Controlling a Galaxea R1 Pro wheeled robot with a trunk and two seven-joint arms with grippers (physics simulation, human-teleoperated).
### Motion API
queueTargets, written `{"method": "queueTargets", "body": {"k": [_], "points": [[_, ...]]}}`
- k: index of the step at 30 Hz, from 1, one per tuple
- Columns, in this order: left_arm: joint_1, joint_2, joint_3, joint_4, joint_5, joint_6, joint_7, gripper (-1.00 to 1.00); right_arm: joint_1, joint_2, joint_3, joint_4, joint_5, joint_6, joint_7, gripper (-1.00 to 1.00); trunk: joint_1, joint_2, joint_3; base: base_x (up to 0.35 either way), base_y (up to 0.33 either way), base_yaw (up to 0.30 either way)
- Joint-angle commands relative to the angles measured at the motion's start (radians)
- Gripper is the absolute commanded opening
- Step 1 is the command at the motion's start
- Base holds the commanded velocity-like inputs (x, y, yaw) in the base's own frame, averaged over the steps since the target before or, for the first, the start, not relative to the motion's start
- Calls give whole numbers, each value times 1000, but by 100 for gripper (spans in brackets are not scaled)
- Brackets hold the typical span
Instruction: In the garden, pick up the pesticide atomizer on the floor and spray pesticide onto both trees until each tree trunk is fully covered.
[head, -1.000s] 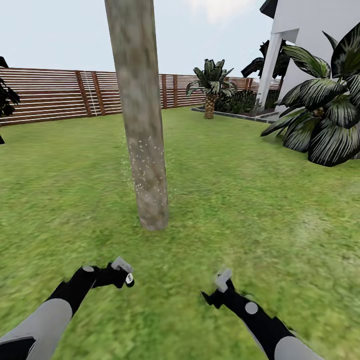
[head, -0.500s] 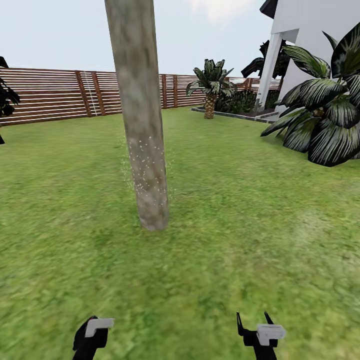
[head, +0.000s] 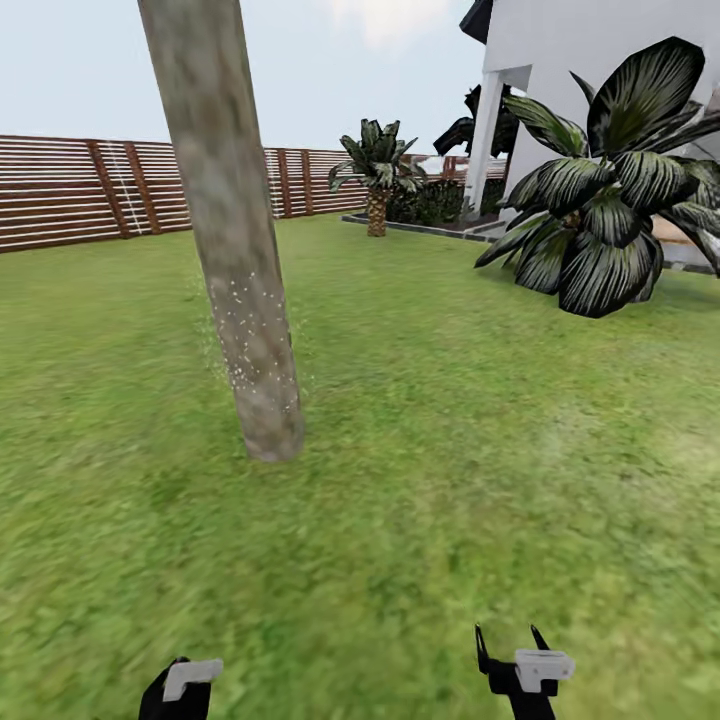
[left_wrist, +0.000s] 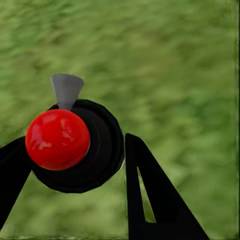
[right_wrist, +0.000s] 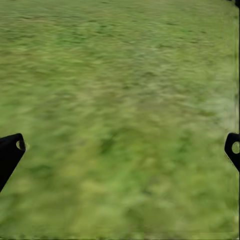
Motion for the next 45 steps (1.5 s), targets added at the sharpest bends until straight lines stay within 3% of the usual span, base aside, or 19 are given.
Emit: {"method": "queueTargets", "body": {"k": [1,28,45], "points": [[1,0,0,0,0,0,0,-100,0,0,0,0,0,0,0,100,0,0,0,-326,0,-300],[4,-1,0,-1,-2,-3,1,-100,0,-2,0,0,2,-1,0,100,0,0,0,-314,-54,-300],[4,-2,0,-2,-2,-2,0,-100,1,0,0,1,2,-1,0,100,0,0,0,-38,-4,-300]]}}
